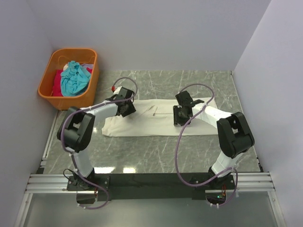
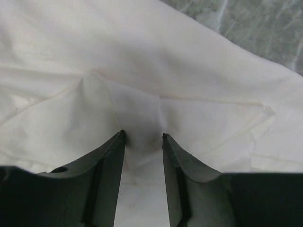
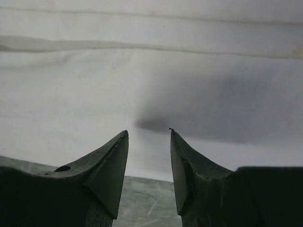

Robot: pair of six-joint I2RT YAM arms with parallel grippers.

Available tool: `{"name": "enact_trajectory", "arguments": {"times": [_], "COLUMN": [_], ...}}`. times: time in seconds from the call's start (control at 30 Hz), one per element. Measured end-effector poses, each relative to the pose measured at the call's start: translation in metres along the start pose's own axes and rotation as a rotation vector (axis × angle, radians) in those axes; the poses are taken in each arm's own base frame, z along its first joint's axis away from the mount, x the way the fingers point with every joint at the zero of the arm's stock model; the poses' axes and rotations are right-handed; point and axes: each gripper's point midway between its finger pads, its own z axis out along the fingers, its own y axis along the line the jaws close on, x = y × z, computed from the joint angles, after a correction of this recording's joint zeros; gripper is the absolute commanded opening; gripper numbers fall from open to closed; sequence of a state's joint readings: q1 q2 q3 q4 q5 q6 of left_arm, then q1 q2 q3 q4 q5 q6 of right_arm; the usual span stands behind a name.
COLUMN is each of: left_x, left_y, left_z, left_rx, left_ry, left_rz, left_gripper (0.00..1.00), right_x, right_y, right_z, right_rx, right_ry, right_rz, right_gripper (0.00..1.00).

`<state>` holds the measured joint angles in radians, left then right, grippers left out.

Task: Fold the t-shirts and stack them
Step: Fold the tshirt

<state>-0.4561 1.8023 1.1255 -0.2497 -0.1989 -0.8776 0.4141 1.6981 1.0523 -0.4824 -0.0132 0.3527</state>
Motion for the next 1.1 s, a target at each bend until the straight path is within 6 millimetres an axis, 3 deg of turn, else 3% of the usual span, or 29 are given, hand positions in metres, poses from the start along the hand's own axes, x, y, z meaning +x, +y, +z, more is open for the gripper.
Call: {"name": "enact_trajectory", "arguments": {"times": [0.13, 0.27, 0.4, 0.57, 0.83, 1.0, 1.1], "left_x": [0.000, -0.016, -0.031, -0.054, -0.076, -0.090, -0.092], "left_y": [0.000, -0.016, -0.030, -0.051, -0.076, -0.089, -0.089], "left_z": [0.024, 0.040, 0.057, 0.079, 0.102, 0.114, 0.114], "left_rx": [-0.047, -0.051, -0.055, -0.048, -0.005, 0.039, 0.053], "left_ry": [0.016, -0.005, -0.029, -0.061, -0.087, -0.106, -0.103], "left_rz": [0.032, 0.079, 0.143, 0.253, 0.419, 0.491, 0.506], "left_gripper": [0.39, 0.38, 0.40, 0.46, 0.57, 0.63, 0.74], "right_x": [0.012, 0.032, 0.051, 0.085, 0.124, 0.120, 0.107], "right_y": [-0.006, -0.009, 0.011, 0.060, 0.179, 0.237, 0.245], "right_z": [0.001, 0.002, 0.000, -0.009, -0.013, -0.011, -0.017], "right_rx": [0.023, 0.039, 0.015, -0.090, -0.307, -0.403, -0.415], "right_ry": [0.043, 0.109, 0.160, 0.256, 0.386, 0.367, 0.320], "right_rz": [-0.016, -0.062, -0.179, -0.314, -0.472, -0.488, -0.482], "right_gripper": [0.47, 0.46, 0.45, 0.43, 0.43, 0.44, 0.45]}}
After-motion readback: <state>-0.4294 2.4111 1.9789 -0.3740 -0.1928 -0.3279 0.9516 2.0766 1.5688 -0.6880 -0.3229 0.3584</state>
